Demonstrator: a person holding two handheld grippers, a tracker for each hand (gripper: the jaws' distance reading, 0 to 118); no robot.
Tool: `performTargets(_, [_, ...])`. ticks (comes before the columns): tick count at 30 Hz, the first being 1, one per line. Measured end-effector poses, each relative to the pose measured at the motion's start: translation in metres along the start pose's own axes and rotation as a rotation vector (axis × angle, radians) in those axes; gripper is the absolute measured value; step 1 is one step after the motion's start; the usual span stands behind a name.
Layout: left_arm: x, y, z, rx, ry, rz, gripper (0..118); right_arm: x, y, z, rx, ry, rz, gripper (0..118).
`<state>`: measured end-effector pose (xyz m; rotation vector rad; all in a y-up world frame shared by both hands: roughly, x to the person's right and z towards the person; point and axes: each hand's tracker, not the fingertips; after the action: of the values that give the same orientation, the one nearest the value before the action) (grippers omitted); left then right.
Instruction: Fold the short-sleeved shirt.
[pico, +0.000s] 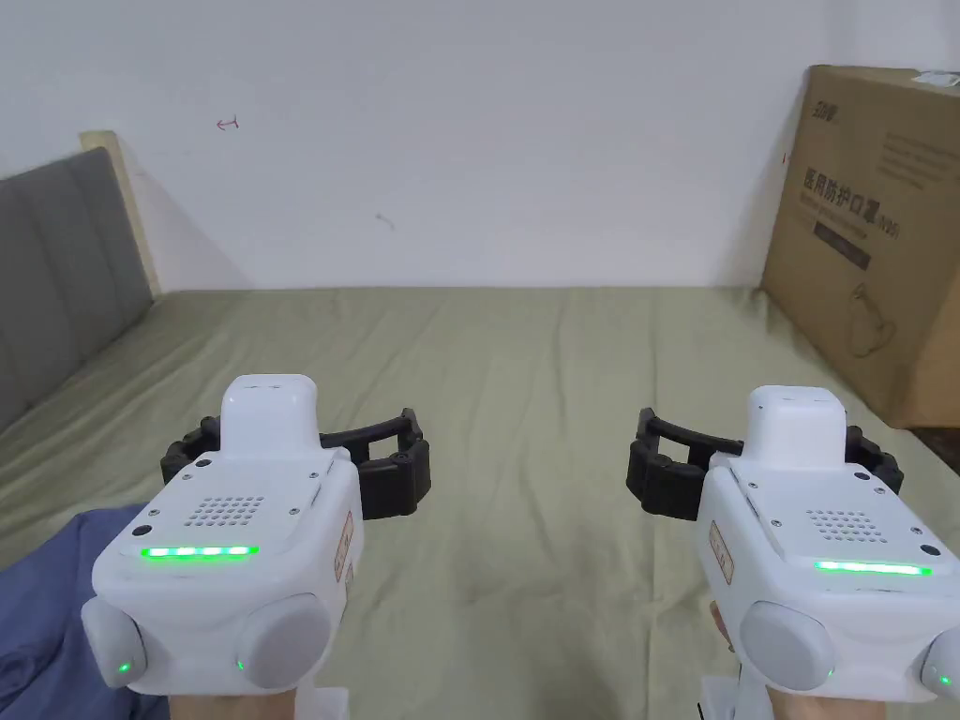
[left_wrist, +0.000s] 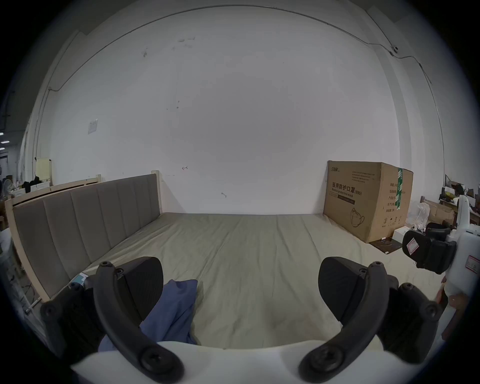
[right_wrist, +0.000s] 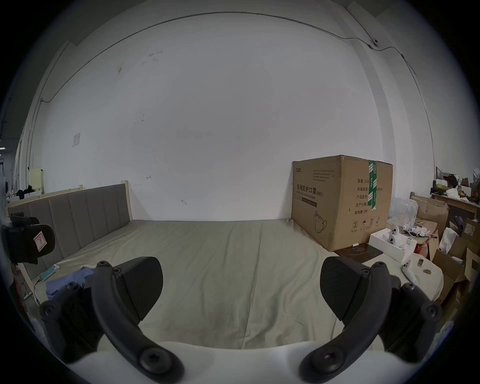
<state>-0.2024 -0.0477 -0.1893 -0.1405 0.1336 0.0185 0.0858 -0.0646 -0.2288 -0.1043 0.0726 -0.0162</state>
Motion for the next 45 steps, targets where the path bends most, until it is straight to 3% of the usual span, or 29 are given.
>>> performTargets(31, [0.0006, -0.0018, 0.0003, 0.008, 0.016, -0.016, 116, -0.0028, 0.0006, -0.001, -0.024, -0.001, 0.001, 118])
performTargets(37, [-0.0003, -0.0016, 0.0005, 0.009, 0.006, -0.014, 115, 0.0014, 0.0005, -0.0022, -0.036, 0.017, -0.043, 118])
performTargets(38, [-0.0008, -0.0016, 0.0007, 0.008, -0.001, -0.01, 111, 0.002, 0.0005, -0.0031, -0.042, 0.021, -0.044, 117])
performTargets(40, [-0.0016, -0.0023, 0.0026, 0.011, -0.021, -0.003, 73, 0.0032, 0.0013, -0.0024, -0.054, 0.033, -0.046, 108])
performTargets(41, [-0.0018, -0.0026, 0.0039, 0.018, -0.027, 0.0, 47, 0.0035, 0.001, -0.0011, -0.049, 0.037, -0.046, 92])
performTargets(42, [-0.0005, -0.0027, 0.0042, 0.019, -0.018, -0.004, 22, 0.0029, 0.0007, 0.0005, -0.038, 0.035, -0.045, 56])
performTargets(43, [0.0009, -0.0028, 0.0034, 0.016, 0.002, -0.017, 14, 0.0016, 0.0013, 0.001, -0.033, 0.023, -0.039, 30])
performTargets(44, [0.0026, -0.0032, 0.0025, 0.019, 0.015, -0.029, 10, 0.0007, 0.0015, 0.0002, -0.032, 0.006, -0.032, 18])
performTargets(45, [0.0033, -0.004, 0.0025, 0.026, 0.029, -0.038, 2, 0.0004, 0.0014, -0.001, -0.032, -0.01, -0.033, 17])
